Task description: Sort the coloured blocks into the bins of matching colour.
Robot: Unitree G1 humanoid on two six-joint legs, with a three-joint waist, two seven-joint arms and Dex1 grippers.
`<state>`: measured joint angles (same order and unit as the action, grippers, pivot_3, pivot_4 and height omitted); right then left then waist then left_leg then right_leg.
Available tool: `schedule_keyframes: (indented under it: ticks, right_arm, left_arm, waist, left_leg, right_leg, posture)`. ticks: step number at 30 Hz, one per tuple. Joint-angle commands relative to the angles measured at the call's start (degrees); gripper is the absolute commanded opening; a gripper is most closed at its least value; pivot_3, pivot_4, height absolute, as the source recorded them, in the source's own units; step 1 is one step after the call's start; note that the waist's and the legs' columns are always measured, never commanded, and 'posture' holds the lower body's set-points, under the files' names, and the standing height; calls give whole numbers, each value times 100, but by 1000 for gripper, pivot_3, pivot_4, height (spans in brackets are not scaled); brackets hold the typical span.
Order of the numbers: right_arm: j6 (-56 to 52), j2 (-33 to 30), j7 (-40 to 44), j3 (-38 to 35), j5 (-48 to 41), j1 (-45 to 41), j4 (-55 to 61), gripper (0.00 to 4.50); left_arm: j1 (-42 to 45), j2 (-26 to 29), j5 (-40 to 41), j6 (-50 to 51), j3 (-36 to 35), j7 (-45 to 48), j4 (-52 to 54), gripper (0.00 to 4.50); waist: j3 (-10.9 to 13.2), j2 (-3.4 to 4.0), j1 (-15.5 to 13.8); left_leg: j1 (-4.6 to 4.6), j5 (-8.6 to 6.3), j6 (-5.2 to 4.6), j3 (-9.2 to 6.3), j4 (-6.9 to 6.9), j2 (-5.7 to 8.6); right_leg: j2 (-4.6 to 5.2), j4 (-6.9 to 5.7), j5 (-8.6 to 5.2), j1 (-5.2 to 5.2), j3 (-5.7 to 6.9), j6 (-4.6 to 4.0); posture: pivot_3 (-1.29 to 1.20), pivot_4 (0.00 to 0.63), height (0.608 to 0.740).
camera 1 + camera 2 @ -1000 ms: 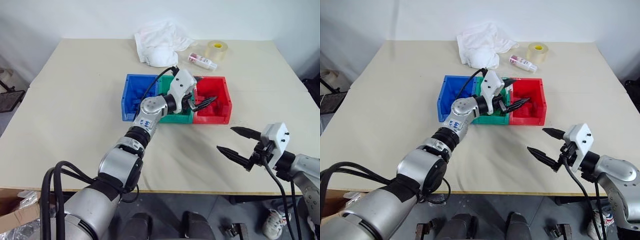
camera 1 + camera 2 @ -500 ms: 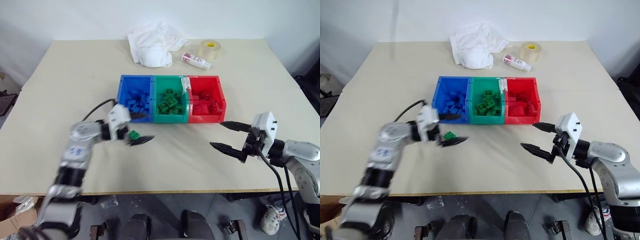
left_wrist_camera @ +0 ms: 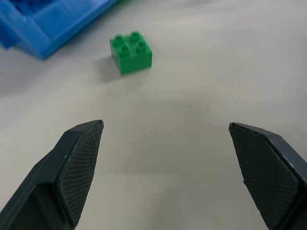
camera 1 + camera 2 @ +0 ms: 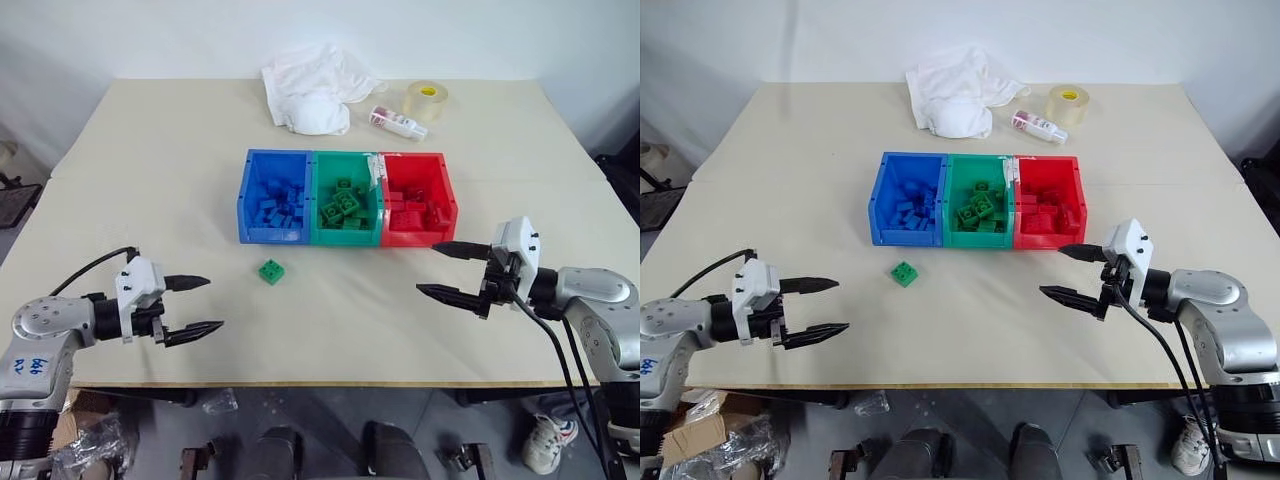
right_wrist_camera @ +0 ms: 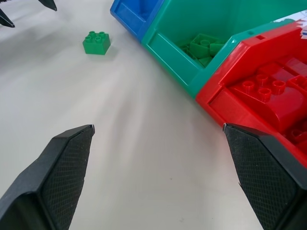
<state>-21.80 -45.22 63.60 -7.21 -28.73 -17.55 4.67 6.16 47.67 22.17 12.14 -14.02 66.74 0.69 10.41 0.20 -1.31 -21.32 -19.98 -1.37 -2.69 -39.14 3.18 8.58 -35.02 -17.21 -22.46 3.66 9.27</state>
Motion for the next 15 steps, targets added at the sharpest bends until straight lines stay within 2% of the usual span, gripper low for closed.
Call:
schedule_keyframes:
  ticks: [1,6,15]
  right_arm:
    - [117,-25,89,-65,-30,-111,72,4500]
    - [145,-26,149,-102,-46,-74,104,4500]
    - [140,-9,63,-264,-96,201,350,4500]
  left_arm:
    - [59,45,132,52,-113,-131,331,4463]
    - [419,-252,-87,78,244,-570,239,4463]
    - [1194,-1256,-682,-557,1161,-1025,-612,4463]
  waist:
    - [0,0,2]
    - [0,0,3]
    - [0,0,2]
  left_leg:
    - [0,0,0,0,0,0]
    - [0,0,1,2,0,0]
    - [1,0,1,8,-4,4]
  right_leg:
    - [0,0,0,0,0,0]
    - [-1,-3,0,-2,0,0]
    - [-2,-8,0,-2,2,0]
  posture:
    - [0,150,740]
    - [0,150,740]
    - [0,150,740]
